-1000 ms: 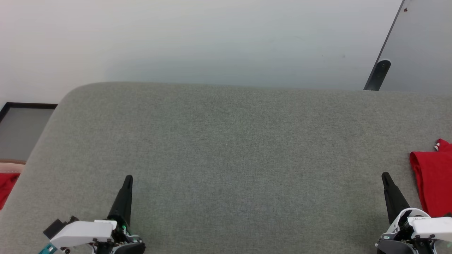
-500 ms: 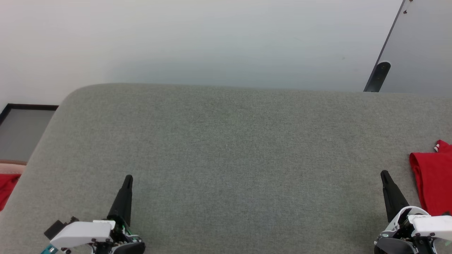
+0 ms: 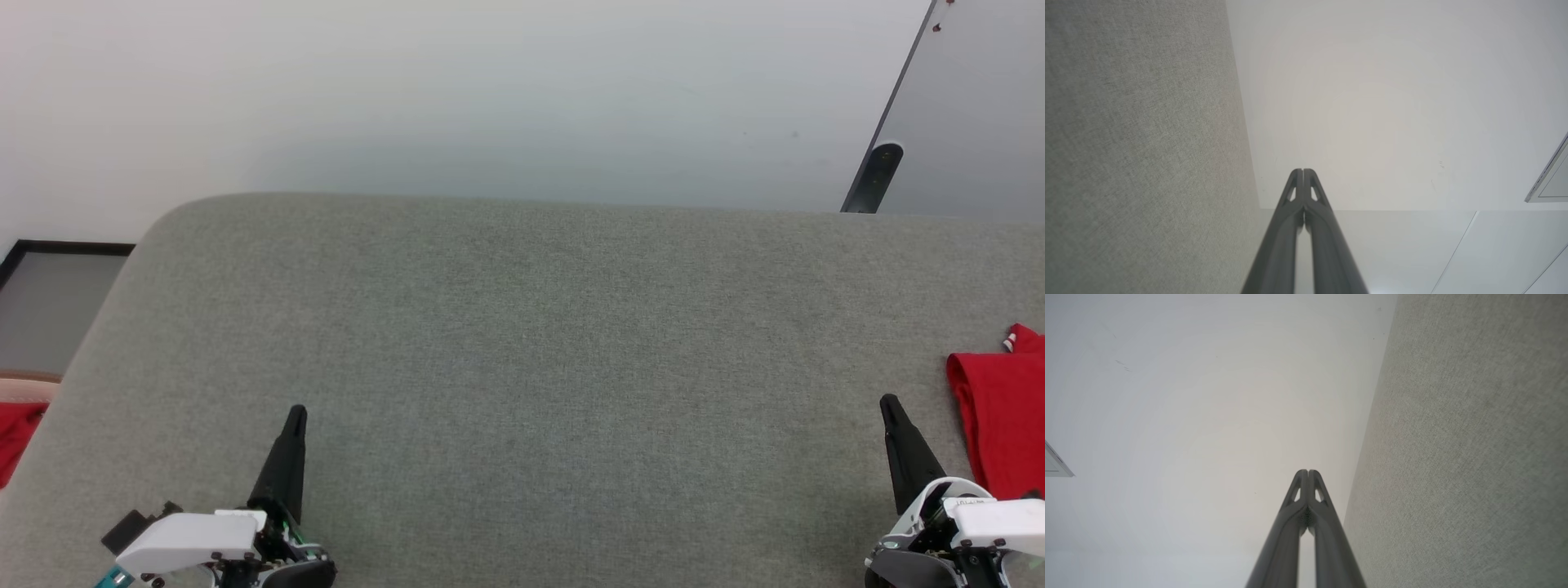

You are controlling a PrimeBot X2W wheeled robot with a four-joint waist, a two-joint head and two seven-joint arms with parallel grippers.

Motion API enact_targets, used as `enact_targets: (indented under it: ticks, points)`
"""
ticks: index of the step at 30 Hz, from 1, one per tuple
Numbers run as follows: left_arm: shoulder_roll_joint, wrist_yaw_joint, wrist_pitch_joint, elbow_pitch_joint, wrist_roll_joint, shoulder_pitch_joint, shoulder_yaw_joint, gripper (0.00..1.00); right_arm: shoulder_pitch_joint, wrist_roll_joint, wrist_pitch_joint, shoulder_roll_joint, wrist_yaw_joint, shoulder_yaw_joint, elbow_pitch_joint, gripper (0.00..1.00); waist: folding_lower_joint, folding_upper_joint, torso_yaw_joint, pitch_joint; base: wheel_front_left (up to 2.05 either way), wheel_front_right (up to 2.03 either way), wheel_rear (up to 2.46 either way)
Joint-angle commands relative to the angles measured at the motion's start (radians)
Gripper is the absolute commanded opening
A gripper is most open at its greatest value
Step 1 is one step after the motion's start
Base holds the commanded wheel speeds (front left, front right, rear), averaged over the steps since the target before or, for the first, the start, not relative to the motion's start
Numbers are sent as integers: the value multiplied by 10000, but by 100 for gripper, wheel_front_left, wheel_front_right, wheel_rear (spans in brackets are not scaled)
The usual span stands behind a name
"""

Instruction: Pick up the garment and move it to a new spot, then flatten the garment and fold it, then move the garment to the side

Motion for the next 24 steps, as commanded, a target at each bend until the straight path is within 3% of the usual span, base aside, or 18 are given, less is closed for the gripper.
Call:
enact_targets:
  ticks: [1,24]
  points:
    - [-20,-60,44,19,6,-91,23,0,-18,40,6,35,4,37,11,0,0,0,0,0,0,0,0]
    - [-41,-61,47,19,34,-93,51,0,-18,39,7,36,4,35,11,0,0,0,0,0,0,0,0]
